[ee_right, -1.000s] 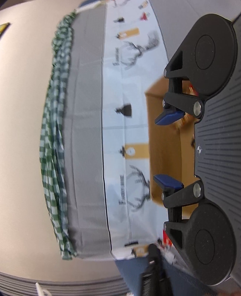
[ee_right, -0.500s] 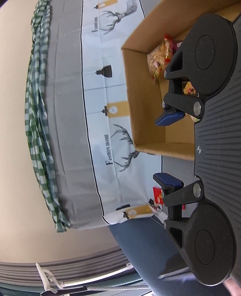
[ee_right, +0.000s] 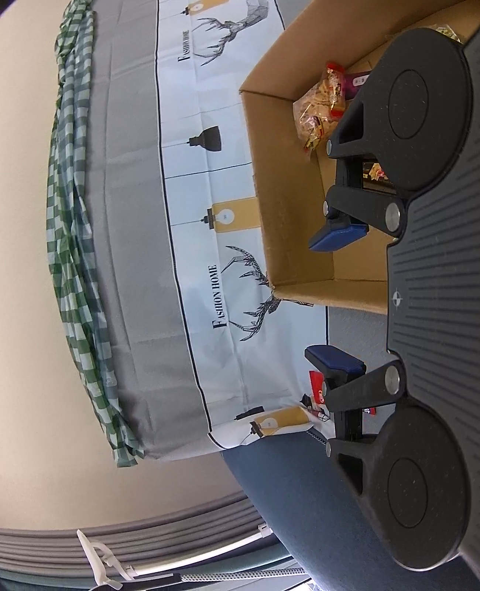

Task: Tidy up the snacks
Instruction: 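Move both tools back from the box toward the remaining snacks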

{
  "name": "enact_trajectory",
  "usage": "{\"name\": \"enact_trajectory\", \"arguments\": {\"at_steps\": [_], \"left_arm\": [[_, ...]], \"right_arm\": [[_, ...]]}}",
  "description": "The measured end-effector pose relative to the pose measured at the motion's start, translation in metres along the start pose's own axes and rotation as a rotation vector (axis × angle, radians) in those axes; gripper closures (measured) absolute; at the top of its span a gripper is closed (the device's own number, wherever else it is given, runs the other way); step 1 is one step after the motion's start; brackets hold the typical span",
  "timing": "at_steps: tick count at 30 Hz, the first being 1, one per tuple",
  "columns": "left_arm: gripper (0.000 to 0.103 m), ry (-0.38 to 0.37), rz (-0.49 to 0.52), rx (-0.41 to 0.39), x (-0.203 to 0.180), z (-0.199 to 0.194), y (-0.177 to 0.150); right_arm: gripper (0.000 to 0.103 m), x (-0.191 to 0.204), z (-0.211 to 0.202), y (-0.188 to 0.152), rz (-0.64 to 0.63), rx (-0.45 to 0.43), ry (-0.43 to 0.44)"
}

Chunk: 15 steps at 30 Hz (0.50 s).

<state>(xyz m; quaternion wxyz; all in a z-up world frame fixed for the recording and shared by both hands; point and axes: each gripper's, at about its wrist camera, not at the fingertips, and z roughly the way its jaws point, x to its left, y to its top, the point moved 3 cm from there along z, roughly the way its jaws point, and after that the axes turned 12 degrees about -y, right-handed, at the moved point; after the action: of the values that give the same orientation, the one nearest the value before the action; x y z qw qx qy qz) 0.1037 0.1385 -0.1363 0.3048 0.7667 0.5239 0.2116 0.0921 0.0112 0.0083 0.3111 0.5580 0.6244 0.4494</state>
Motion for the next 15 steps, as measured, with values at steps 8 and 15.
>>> {"name": "enact_trajectory", "arguments": {"at_steps": [8,15], "left_arm": [[0.093,-0.018,-0.253,0.028,0.046,-0.021,0.000],[0.093,-0.158,-0.610,0.082,0.097,-0.046,-0.023]], "right_arm": [[0.045,0.020,-0.011,0.000,-0.043,-0.043,0.016],[0.045,0.055,-0.030,-0.010,-0.133,-0.103,0.077]]}}
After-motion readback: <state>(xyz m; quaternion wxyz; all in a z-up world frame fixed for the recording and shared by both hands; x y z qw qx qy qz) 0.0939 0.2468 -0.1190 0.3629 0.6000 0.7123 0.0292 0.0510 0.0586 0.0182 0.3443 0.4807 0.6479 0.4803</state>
